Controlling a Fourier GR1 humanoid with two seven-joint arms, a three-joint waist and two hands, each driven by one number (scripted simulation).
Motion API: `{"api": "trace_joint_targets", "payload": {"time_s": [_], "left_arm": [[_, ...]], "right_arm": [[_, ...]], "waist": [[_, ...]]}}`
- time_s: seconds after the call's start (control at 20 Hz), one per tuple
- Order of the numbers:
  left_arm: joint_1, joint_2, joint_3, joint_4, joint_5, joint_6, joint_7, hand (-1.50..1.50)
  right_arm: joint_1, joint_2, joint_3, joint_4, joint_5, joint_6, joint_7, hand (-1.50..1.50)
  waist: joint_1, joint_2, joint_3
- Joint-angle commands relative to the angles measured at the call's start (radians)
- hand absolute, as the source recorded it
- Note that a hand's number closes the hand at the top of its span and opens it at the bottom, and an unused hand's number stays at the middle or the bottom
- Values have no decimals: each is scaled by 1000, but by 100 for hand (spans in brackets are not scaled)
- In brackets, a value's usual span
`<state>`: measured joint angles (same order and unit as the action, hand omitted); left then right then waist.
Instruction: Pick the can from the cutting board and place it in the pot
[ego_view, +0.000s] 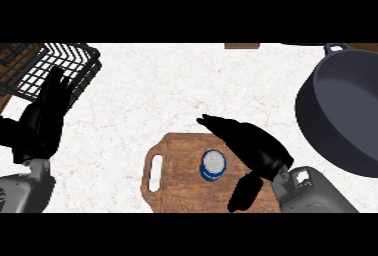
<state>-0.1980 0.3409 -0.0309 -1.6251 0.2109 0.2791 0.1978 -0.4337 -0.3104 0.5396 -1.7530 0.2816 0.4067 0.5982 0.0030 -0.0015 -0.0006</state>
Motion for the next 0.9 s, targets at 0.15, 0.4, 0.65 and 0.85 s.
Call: {"api": "trace_joint_targets", "payload": {"time_s": [0.15,0.4,0.65,0.85], "left_arm": [[30,-27,23,-22,-26,-36,-1,0],[31,-27,59,-11,-19,-75,-12,0],[8,-32,81,-20,-47,-101,21,0],[8,-75,84,-37,-78,-75,41,0]], "right_arm": [[42,113,37,75,132,14,18,-150],[120,89,56,37,234,20,29,-150],[90,140,-15,89,263,82,-15,-150],[127,156,-41,96,310,80,-78,-150]], "waist": [[1,1,1],[-2,1,1],[0,1,1],[-2,1,1]]}}
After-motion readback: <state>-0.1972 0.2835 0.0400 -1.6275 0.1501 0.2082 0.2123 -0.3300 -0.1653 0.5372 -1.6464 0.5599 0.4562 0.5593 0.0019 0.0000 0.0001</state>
